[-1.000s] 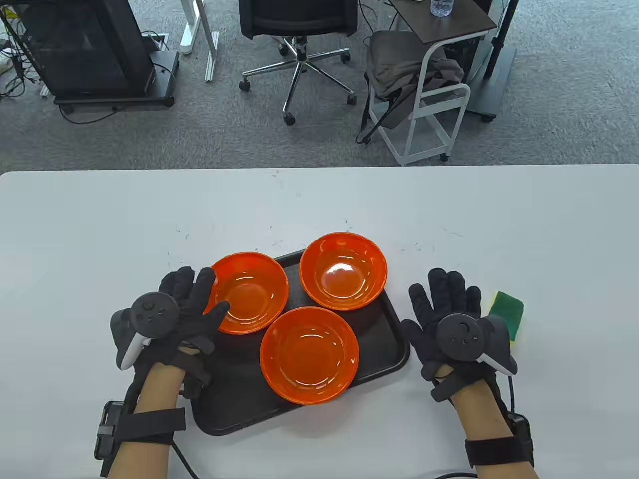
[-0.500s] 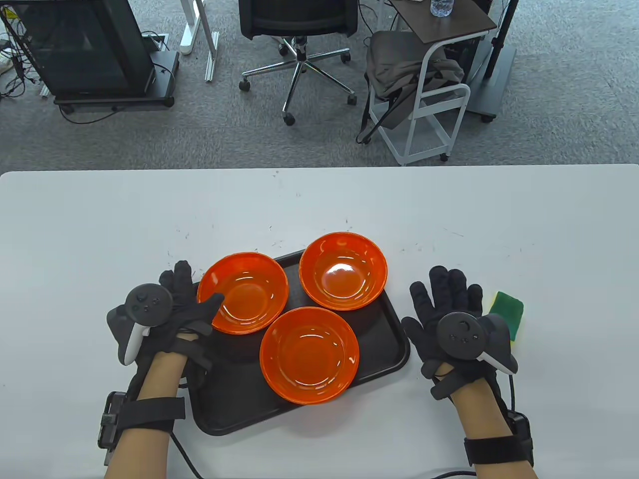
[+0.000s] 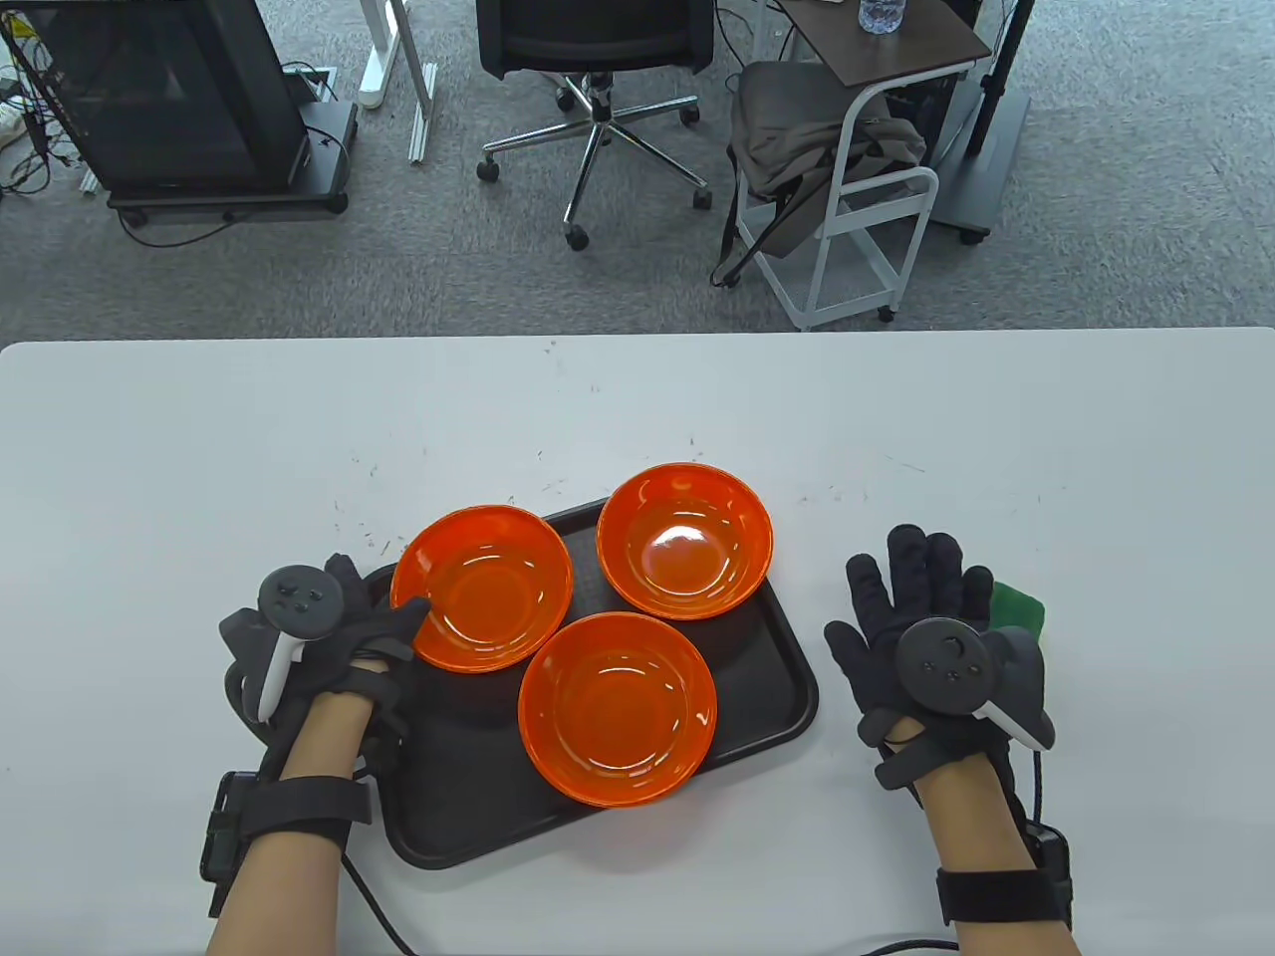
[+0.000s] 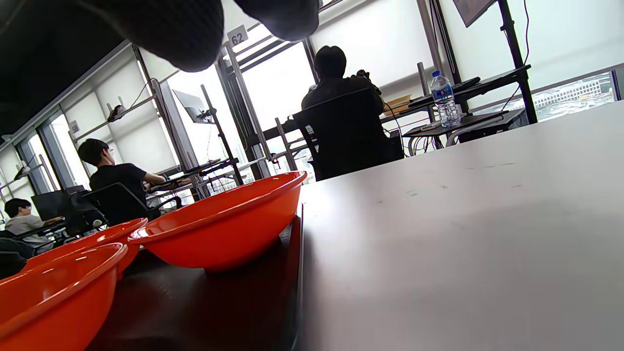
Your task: Wipe bowl with sponge
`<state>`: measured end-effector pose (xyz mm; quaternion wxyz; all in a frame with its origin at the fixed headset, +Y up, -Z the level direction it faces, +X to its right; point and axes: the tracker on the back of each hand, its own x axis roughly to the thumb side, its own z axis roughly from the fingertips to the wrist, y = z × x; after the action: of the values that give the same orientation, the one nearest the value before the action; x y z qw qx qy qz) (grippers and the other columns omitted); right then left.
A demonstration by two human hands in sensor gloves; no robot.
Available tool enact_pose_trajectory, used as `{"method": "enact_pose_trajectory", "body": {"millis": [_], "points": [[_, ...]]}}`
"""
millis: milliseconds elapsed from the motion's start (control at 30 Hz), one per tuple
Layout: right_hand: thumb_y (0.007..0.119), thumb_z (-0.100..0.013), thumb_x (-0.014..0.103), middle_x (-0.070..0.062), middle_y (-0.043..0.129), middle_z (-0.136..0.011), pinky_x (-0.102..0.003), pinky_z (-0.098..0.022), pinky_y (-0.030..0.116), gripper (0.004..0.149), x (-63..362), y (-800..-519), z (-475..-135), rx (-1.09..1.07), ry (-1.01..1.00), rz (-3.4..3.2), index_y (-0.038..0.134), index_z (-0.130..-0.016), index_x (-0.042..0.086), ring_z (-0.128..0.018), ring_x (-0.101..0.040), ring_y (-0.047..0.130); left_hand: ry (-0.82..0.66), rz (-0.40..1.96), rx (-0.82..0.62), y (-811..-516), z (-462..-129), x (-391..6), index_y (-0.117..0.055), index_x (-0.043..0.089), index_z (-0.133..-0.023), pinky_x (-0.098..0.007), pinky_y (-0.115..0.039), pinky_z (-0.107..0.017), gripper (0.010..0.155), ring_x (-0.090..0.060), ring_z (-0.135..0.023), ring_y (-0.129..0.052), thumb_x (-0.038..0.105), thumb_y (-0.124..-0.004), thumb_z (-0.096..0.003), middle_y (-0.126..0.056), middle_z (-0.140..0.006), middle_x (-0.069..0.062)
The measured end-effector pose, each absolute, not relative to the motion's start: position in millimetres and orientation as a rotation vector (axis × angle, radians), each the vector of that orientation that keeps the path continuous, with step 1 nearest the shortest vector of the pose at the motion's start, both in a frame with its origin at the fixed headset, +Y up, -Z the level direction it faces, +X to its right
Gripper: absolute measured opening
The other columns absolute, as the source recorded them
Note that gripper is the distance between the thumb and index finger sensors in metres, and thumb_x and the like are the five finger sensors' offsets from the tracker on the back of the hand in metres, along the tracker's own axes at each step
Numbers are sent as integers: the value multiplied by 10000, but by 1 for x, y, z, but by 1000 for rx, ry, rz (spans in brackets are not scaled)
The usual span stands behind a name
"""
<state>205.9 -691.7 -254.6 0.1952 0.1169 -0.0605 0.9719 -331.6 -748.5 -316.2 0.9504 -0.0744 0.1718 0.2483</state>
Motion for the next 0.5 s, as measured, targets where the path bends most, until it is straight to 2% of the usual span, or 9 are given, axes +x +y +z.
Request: {"method": "enact_pose_trajectory", "body": {"millis": [100, 300, 400, 500], "points": [[705, -564, 478, -251, 160, -1122, -748, -595, 114, 638, 206, -692, -255, 325, -169, 2726, 438, -1031, 135, -976, -574, 116, 332, 518, -184, -751, -318, -327, -553, 177, -1077, -300, -863, -160, 901, -246, -336, -981, 702, -888, -427, -959, -651, -61], [704, -565, 478, -252, 162, -1122, -748, -594, 114, 637, 207, -691, -255, 315, -166, 2729, 440, -1030, 134, -975, -577, 116, 308, 662, -250, -767, -321, -323, -572, 109, -1042, -252, -874, -65, 860, -175, -195, -1015, 643, -886, -444, -1017, -529, -2], [705, -564, 478, -252, 163, -1122, -748, -594, 113, 637, 207, -691, -255, 314, -164, 2732, 440, -1030, 133, -975, -575, 116, 328, 809, -340, -775, -321, -322, -519, 74, -1043, -255, -876, -73, 849, -175, -203, -1018, 587, -885, -473, -1012, -548, 1], [704, -565, 478, -253, 164, -1122, -748, -594, 113, 636, 206, -691, -255, 314, -162, 2734, 441, -1030, 134, -975, -575, 118, 332, 822, -343, -776, -321, -322, -512, 64, -1039, -247, -883, -82, 824, -160, -206, -1024, 555, -879, -487, -1015, -558, 17]]}}
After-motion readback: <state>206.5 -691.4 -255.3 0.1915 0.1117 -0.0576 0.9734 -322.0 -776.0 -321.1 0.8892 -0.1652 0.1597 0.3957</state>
